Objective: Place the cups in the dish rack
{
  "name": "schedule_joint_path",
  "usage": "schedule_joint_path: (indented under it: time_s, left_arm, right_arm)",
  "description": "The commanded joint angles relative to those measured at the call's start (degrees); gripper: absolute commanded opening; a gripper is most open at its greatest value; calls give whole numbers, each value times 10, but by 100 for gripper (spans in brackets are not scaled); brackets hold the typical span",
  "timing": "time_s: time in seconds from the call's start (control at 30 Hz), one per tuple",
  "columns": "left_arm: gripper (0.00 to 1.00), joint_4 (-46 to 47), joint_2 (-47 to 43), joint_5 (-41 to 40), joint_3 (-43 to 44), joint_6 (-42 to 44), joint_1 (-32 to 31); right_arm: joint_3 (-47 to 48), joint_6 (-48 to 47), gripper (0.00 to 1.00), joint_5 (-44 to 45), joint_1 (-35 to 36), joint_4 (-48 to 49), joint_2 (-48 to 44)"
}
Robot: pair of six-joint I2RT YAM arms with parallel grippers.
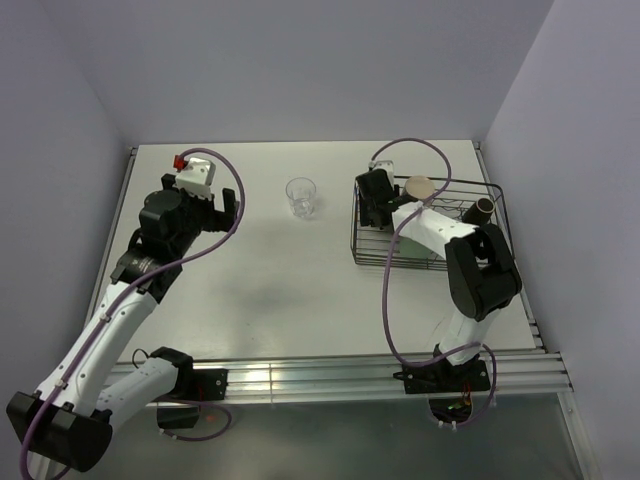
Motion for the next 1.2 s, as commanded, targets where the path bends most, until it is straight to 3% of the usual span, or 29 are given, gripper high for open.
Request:
schedule_joint_path:
  time_s: [0.0, 0.4, 0.57, 0.7, 0.77, 0.8, 1.17]
  left_arm:
    - [99, 17, 4, 14, 6, 5, -1]
    - [99, 13, 44, 38, 22, -10, -1]
    - [99, -7, 85, 75, 48, -22, -1]
    - [99, -27, 136, 112, 87, -35, -1]
    - [99, -40, 182, 145, 131, -52, -1]
    - [99, -45, 200, 154, 146, -58, -1]
    - [99, -184, 520, 131, 463, -119, -3]
  right_arm:
    - [20, 2, 61, -4, -4, 0, -54]
    - [29, -18, 62, -24, 0, -42, -171]
    - [14, -51, 64, -33, 0, -10, -248]
    - [5, -94, 82, -54, 0, 8, -291]
    - [-9, -106, 90, -60, 0, 18, -313]
    - [-13, -113, 99, -59, -1, 18, -319]
    - [-60, -179, 100, -63, -5, -6, -388]
